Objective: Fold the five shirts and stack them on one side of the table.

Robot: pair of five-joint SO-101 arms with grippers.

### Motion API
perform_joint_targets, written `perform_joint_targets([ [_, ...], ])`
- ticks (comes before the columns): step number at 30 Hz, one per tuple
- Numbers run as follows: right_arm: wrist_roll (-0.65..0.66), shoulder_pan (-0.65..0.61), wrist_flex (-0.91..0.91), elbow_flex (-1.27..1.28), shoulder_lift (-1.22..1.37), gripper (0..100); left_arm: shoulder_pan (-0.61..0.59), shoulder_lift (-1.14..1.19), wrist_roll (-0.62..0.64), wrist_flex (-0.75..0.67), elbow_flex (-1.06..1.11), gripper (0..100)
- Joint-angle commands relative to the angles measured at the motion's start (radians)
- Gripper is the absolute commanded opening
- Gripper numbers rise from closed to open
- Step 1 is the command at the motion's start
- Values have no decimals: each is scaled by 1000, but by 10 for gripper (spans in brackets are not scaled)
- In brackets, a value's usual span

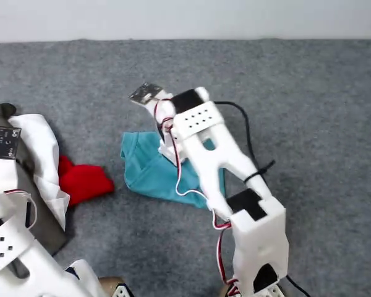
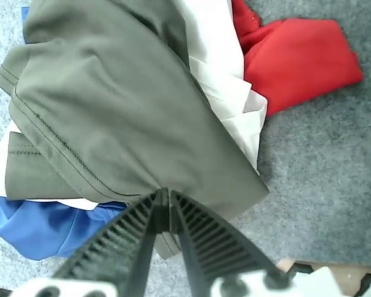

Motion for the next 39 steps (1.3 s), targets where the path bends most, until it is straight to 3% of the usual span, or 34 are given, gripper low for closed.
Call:
perform_joint_targets([
  [1,-8,-48,-82,-52,24,31,6,-21,-8,-21,-2,19],
  [7,-3,-139,-154,-63,47,217,6,-23,-8,-25,48,19],
  [11,0,-179,-108,-221,59,223,5,-29,-8,-55,108,19],
  [14,2,-180,-25,-344,59,203,5,-29,-8,-80,119,19],
  [20,87,-82,174,-400,67,6,5,-25,-8,-107,120,19],
  [28,94,71,223,-313,191,9,5,-23,-6,-133,122,19],
  [32,92,28,222,-281,283,9,5,-23,-6,-133,122,19],
  [39,86,-209,220,-425,374,9,5,-23,-6,-133,122,19],
])
